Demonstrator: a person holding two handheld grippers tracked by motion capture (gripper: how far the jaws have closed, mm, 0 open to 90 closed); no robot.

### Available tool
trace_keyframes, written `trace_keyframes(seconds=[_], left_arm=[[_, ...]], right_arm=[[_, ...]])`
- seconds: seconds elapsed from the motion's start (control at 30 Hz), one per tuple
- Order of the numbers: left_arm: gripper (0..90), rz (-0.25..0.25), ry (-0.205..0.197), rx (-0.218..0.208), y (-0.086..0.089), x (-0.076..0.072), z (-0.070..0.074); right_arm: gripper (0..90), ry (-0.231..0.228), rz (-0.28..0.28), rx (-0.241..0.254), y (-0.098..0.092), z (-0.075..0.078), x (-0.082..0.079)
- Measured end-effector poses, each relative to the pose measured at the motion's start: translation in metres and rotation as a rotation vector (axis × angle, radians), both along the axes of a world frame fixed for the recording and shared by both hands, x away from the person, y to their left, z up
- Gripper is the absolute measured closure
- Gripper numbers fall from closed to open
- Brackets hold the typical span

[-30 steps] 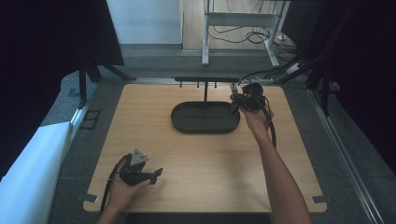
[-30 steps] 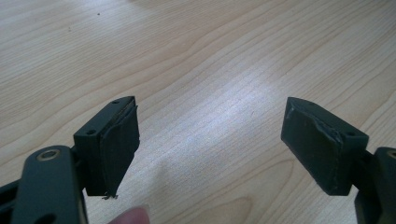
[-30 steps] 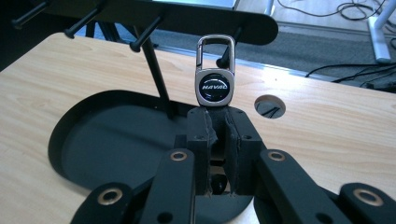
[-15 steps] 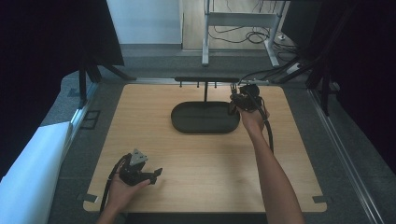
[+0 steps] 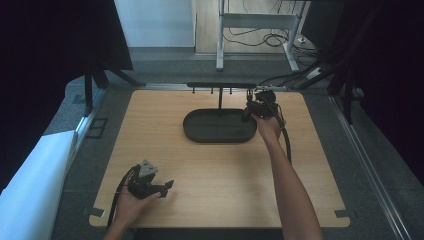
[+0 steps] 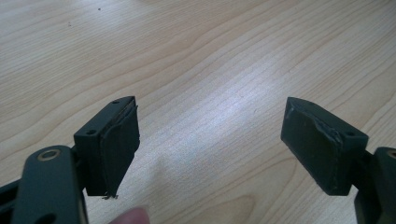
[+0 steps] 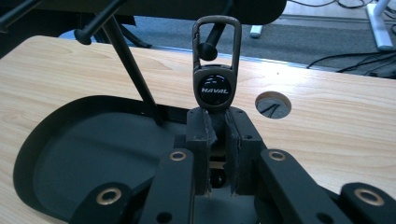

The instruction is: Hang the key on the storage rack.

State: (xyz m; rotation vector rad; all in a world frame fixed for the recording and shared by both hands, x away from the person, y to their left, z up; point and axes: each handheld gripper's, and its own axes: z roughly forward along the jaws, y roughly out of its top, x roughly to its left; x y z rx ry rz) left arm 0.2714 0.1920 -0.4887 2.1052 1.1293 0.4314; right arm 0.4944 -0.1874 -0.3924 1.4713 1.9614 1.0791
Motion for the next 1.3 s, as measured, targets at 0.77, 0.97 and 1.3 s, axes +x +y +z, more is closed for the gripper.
trace_keyframes(seconds=[0.77,0.97,1.3], left_arm=[[20.0,-0.002,-0.007,0.003,-0.001,-0.001,0.002],[20.0,-0.004,-0.006,0.006,-0.002,-0.002,0.002],[20.0,-0.004,-0.005,0.006,-0.003,-0.002,0.001]], right_arm=[[46.1,-0.083,0.081,-0.005,-0.003,0.013,-0.039],[45.9,-0.093,0.116,0.015,-0.012,0.006,-0.057],[46.3,-0.084,0.17,0.077,-0.038,-0.013,-0.099]])
